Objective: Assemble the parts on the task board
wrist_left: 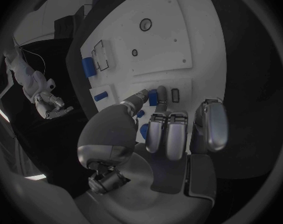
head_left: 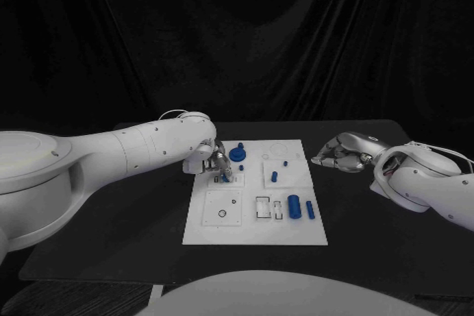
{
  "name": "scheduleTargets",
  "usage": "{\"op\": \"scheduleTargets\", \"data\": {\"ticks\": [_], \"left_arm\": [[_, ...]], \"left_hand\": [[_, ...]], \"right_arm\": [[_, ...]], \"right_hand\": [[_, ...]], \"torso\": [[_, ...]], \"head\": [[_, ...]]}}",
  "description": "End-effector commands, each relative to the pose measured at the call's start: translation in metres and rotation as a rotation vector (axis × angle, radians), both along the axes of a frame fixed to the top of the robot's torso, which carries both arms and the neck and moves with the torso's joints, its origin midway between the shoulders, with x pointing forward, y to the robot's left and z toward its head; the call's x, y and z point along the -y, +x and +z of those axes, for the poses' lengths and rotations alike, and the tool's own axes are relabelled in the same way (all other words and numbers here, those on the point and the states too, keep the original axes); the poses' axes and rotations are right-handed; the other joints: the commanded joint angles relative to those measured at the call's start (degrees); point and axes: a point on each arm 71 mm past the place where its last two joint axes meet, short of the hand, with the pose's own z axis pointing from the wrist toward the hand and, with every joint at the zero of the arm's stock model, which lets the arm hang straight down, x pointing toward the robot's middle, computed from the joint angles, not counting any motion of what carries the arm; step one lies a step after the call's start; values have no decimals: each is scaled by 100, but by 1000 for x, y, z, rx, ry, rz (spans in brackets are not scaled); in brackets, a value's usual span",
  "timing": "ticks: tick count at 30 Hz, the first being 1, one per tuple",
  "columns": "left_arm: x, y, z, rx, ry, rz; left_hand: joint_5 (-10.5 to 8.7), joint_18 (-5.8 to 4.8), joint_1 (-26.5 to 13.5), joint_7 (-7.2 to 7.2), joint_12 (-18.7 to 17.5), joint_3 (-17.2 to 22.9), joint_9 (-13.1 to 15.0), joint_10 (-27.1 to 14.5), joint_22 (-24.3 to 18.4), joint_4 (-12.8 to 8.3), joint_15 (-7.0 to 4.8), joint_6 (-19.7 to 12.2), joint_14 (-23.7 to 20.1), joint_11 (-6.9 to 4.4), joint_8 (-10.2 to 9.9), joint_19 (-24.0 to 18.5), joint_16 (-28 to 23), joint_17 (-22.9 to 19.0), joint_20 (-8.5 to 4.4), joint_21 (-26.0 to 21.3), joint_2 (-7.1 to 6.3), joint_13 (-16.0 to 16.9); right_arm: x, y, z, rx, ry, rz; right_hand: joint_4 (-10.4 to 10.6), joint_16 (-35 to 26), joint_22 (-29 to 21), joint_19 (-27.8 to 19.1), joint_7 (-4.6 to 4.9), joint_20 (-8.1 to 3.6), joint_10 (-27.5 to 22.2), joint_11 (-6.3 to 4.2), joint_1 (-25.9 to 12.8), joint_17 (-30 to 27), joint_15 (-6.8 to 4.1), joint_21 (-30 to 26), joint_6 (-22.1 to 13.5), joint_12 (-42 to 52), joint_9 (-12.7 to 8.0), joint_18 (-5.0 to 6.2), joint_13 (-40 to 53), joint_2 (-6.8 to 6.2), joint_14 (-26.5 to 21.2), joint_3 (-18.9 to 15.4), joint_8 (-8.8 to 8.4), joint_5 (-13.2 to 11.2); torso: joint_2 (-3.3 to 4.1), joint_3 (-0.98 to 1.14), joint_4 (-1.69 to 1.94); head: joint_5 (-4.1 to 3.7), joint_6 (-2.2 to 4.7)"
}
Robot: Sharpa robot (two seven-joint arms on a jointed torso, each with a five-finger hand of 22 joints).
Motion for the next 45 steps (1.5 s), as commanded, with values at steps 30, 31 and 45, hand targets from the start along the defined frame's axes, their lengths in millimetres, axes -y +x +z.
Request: {"op": "scheduleTargets", "data": {"ticks": [30,31,45], "left_arm": [[-1,-4,-3,40,-3,19],[-1,-4,-3,42,-3,20],[-3,-4,-1,64,-7,36]], "left_hand": [[423,54,225,-166,16,-92,290,596,1094,-92,-84,424,585,-111,280,121,-25,1509,-87,109,-5,1504],[423,54,218,-169,16,-98,302,596,1094,-84,-87,429,585,-114,290,124,-25,1509,-90,111,-6,1504],[424,52,168,-165,16,-119,319,596,1096,-19,-99,365,585,-121,264,134,-25,1509,-106,116,0,1504]], "right_arm": [[2,0,-4,-20,-15,-14],[2,0,-4,-20,-16,-14],[4,0,-5,-23,-20,-19]], "right_hand": [[2,-31,1095,55,-2,28,610,31,72,782,37,-64,-37,20,-2,115,1509,25,450,23,-13,39],[2,-31,1095,55,-2,28,610,31,72,782,37,-64,-37,20,-2,115,1509,25,450,23,-13,39],[4,-34,1091,50,-2,28,610,31,74,777,37,-75,-37,20,-2,117,1509,29,449,26,-13,39]], "torso": [[-3,0,2],[-2,-1,2],[-6,0,-1]], "head": [[21,0],[22,0],[5,0]]}}
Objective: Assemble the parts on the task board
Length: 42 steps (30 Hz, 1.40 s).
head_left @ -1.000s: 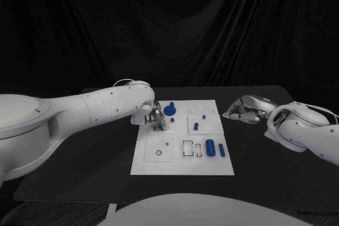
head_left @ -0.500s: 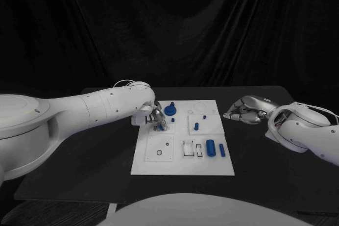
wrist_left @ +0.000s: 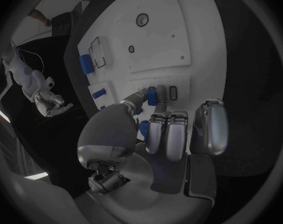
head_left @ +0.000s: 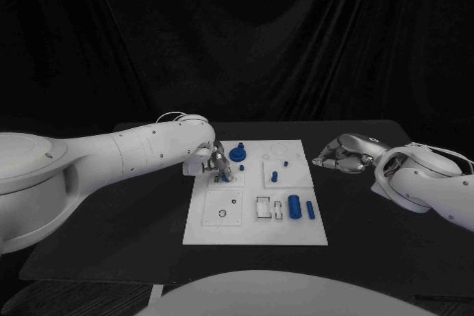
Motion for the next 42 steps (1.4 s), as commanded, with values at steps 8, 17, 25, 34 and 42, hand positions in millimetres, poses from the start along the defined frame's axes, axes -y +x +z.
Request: {"op": "scheduleTargets", "data": {"ticks": [8,17,25,34,42], "left_arm": [[1,-1,3,28,-12,8],[2,-1,3,14,-7,-3],[4,-1,2,12,-7,-5],[7,-1,2,14,-11,-8],[8,-1,1,12,-11,-9]], "left_hand": [[10,54,-33,-21,16,-29,-16,596,1091,68,-37,-20,605,-34,-51,25,-25,1510,-7,15,-14,1504],[-28,58,-56,-14,16,-40,-27,596,1084,102,-35,-39,605,-28,-74,13,-25,1510,-8,-5,-9,1504],[-49,62,-60,-11,16,-42,-33,596,1078,114,-33,-51,605,-26,-88,0,-25,1510,-7,-25,-5,1504],[-61,62,-56,-10,16,-40,-36,596,1077,116,-31,-58,605,-24,-95,-1,-25,1510,-7,-27,-2,1504],[-78,67,-50,-6,16,-40,-41,596,1070,118,-29,-72,605,-22,-109,-17,-25,1510,-6,-50,-2,1504]], "right_arm": [[1,0,-2,-11,-11,-13],[1,0,-2,-12,-11,-12],[0,0,-2,-12,-10,-11],[-1,-1,-2,-11,-8,-9],[-1,-1,-2,-9,-7,-9]], "right_hand": [[4,-34,1093,50,-2,28,610,31,51,777,37,-15,-36,20,-2,118,1506,6,449,26,-13,39],[6,-32,1093,51,-2,28,610,31,56,782,37,-17,-33,20,-1,118,1506,12,450,29,-11,38],[6,-32,1093,51,-2,28,610,31,56,782,37,-17,-33,20,-1,118,1506,12,450,29,-11,38],[6,-32,1093,51,-2,28,610,31,56,782,37,-17,-33,20,-1,118,1506,12,450,29,-11,38],[6,-32,1093,51,-2,28,610,31,56,782,37,-17,-33,20,-1,118,1506,12,450,29,-11,38]], "torso": [[1,1,-3],[3,2,-3],[5,2,-3],[6,1,-2],[3,2,-3]], "head": [[-1,0],[-12,0],[-9,0],[-5,0],[-7,0]]}}
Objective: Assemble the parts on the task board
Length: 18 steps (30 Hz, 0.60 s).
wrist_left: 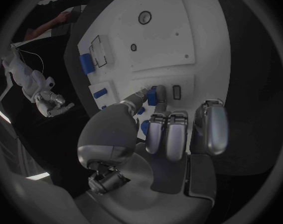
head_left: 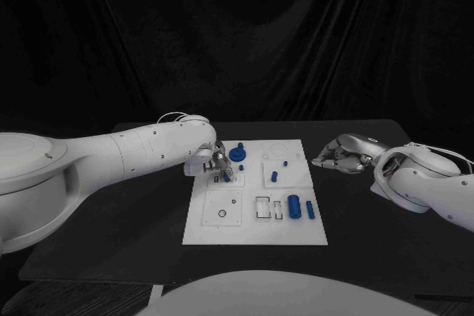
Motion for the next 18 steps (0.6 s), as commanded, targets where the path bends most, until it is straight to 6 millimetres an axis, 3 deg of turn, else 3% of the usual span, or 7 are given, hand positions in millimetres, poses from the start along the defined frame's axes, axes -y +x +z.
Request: {"op": "scheduleTargets", "data": {"ticks": [1,10,17,18], "left_arm": [[3,0,0,-3,-8,-8],[5,-1,-1,-11,-7,-17],[5,-1,-2,-18,-5,-20],[5,-1,-2,-18,-4,-20]], "left_hand": [[-26,67,-48,12,16,0,-4,597,1070,43,-30,-47,605,-22,-19,-16,-25,1507,-6,-27,-1,1504],[-68,70,-21,22,16,-2,-22,597,1065,33,-24,-81,605,-14,-57,-27,-25,1507,-3,-44,-17,1504],[-403,76,-55,88,16,-125,-124,597,1054,111,19,-165,605,41,-230,-57,-25,1507,31,-93,-93,1504],[-457,74,-146,112,16,-236,-164,597,1055,205,36,-171,605,62,-288,-53,-25,1507,48,-92,-134,1504]], "right_arm": [[0,0,-1,-5,-6,-12],[0,0,-1,-4,-5,-11],[0,0,-1,-4,-6,-12],[0,0,-1,-4,-6,-12]], "right_hand": [[6,-32,1095,51,-2,28,610,31,56,782,37,-17,-33,20,-2,118,1508,13,450,29,-11,38],[12,-36,1093,49,-2,28,610,31,55,776,37,-24,-30,20,-1,119,1508,16,449,28,-10,33],[13,-34,1093,50,-2,28,610,31,57,778,36,-24,-30,20,-1,119,1508,15,450,27,-10,33],[13,-34,1093,50,-2,28,610,31,57,778,36,-24,-30,20,-1,119,1508,15,450,27,-10,33]], "torso": [[-2,0,-1],[-1,0,-1],[1,0,0],[0,0,-2]], "head": [[3,0],[6,0],[8,0],[10,0]]}}
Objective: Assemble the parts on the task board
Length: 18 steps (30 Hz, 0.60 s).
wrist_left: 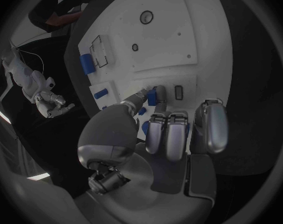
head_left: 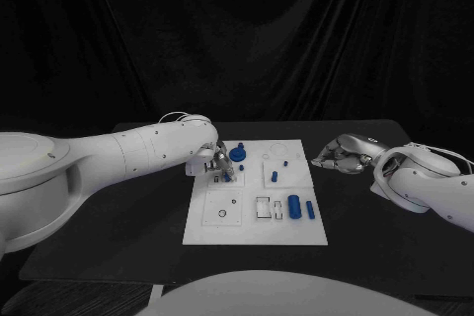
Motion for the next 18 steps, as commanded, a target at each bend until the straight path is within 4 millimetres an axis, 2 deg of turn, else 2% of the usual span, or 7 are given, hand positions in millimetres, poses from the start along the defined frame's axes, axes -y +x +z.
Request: {"op": "scheduleTargets", "data": {"ticks": [1,5,13,18], "left_arm": [[1,-2,-1,-13,-2,-15],[1,-1,-1,-7,10,-22],[0,-1,-1,-4,18,-24],[-1,-1,-1,3,23,-21]], "left_hand": [[-71,75,-98,36,16,-145,-52,597,1055,109,40,-27,605,64,-92,-33,-25,1508,27,-34,-86,1505],[-410,77,-300,81,16,-494,-137,597,1054,373,75,8,605,106,-226,-32,-25,1508,66,-46,-161,1505],[-465,76,-426,95,16,-774,-160,597,1059,563,88,32,605,119,-296,-16,-25,1508,81,-38,-204,1505],[-464,71,-431,82,16,-860,-106,597,1067,609,83,68,605,111,-254,7,-25,1508,80,-11,-198,1505]], "right_arm": [[1,0,-1,-4,-6,-13],[1,0,-1,-5,-7,-12],[1,0,-2,-8,-9,-11],[2,0,-2,-9,-9,-12]], "right_hand": [[13,-34,1093,50,-2,28,610,31,57,778,36,-24,-30,20,-1,118,1509,15,450,27,-10,33],[12,-34,1093,50,-2,28,610,31,58,779,36,-24,-30,20,-1,118,1509,11,450,25,-10,32],[12,-34,1093,50,-2,28,610,31,58,779,36,-24,-30,20,-1,118,1509,11,450,25,-10,32],[11,-34,1093,50,-2,28,610,31,58,779,36,-25,-31,20,-1,119,1509,3,450,21,-10,32]], "torso": [[1,0,-2],[1,0,-1],[-1,-1,0],[0,-1,1]], "head": [[6,0],[12,0],[25,0],[29,0]]}}
